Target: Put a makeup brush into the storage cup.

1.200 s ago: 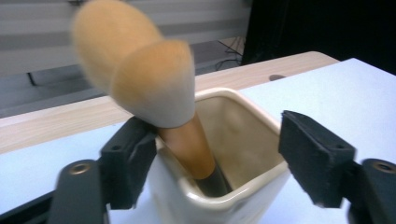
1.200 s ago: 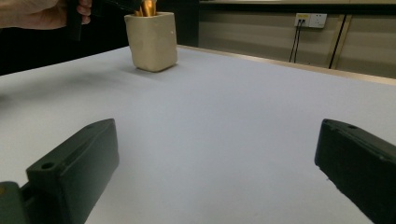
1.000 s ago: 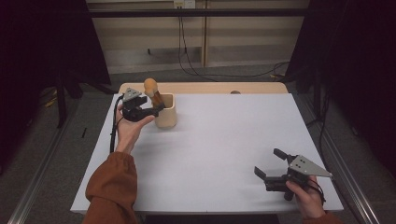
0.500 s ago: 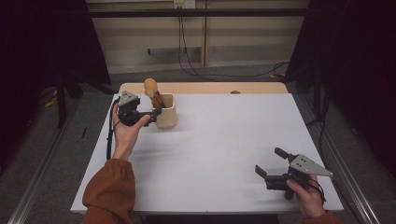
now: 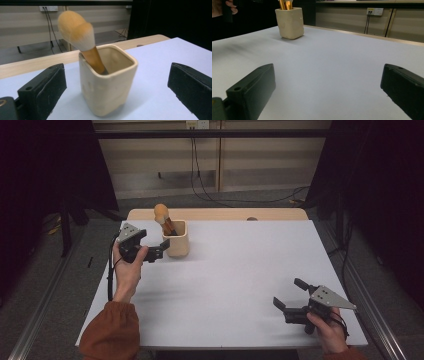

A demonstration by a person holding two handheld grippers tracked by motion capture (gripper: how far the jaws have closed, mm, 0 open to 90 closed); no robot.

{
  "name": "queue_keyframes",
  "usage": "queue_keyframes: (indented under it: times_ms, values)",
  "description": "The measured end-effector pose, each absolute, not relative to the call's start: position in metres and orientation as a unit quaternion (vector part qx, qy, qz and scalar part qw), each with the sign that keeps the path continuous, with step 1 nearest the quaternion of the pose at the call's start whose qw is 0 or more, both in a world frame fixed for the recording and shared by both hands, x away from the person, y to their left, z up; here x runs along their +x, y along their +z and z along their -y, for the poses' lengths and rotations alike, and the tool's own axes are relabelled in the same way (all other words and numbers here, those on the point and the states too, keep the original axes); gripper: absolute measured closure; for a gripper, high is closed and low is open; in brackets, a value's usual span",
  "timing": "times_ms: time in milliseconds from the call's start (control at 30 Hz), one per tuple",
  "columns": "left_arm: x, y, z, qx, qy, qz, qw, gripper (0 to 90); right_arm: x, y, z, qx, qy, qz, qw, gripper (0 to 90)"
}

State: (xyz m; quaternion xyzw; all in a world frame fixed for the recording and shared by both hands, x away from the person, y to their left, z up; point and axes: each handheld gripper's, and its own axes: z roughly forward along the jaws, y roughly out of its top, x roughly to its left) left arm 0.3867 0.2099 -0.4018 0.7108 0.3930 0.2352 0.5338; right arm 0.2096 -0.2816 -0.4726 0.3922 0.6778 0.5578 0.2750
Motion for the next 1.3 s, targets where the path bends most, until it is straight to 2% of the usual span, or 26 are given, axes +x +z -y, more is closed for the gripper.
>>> queue_keyframes:
  times_ms: [300, 567, 767, 1300]
  values:
    - [0.362, -0.400, -0.214, 0.708, 0.246, -0.374, 0.546, 2.7, 0.208, -0.472, 0.281, 0.391, 0.557, -0.678, 0.277, 0.0]
    - [0.340, -0.402, -0.225, 0.696, 0.244, -0.382, 0.558, 2.7, 0.207, -0.471, 0.282, 0.394, 0.558, -0.674, 0.282, 0.0]
    - [0.323, -0.401, -0.224, 0.705, 0.253, -0.369, 0.551, 2.7, 0.206, -0.470, 0.281, 0.393, 0.557, -0.675, 0.282, 0.0]
    - [0.286, -0.425, -0.234, 0.707, 0.248, -0.378, 0.543, 3.7, 0.206, -0.471, 0.282, 0.393, 0.556, -0.675, 0.283, 0.0]
